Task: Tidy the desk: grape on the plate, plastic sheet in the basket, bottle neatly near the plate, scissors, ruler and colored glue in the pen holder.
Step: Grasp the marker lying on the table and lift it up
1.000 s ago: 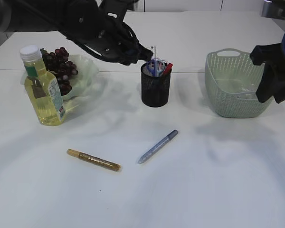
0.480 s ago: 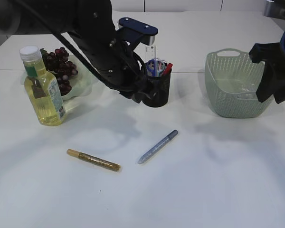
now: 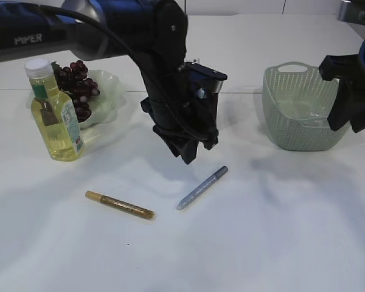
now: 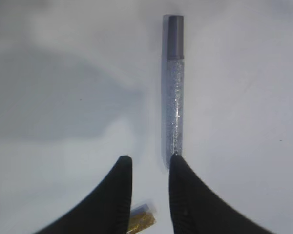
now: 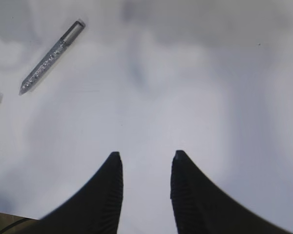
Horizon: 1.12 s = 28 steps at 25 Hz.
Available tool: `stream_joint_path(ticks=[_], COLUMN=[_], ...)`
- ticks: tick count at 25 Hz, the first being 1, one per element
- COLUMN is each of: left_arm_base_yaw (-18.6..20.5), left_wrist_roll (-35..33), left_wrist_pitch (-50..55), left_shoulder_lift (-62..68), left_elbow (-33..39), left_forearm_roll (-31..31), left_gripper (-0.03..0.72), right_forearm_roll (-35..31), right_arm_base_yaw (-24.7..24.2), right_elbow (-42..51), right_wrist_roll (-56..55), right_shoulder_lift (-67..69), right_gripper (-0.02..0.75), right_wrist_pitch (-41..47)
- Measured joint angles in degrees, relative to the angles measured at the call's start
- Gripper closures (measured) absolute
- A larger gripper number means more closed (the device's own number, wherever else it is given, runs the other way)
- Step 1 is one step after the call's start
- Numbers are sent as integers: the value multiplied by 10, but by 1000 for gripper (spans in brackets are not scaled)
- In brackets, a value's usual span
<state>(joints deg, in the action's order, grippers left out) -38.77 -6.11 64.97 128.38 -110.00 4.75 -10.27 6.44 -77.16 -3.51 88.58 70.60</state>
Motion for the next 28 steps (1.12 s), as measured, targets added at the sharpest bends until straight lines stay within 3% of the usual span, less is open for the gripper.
stream_joint_path(ticks=[7, 28], left_arm_base_yaw=[-26, -28], left_wrist_roll=[-14, -39], left_wrist_pitch=[40, -9], left_shoulder_lift=[65, 116], left_elbow=[-84, -86], left_forearm_roll=[9, 31], left_gripper=[493, 479], right_forearm_roll=[0, 0], right_arm_base_yaw=[0, 0], right_elbow=[0, 0], right_wrist_roll=[0, 1], right_shoulder_lift=[0, 0], right_gripper=[456, 455], right_wrist_pitch=[0, 2])
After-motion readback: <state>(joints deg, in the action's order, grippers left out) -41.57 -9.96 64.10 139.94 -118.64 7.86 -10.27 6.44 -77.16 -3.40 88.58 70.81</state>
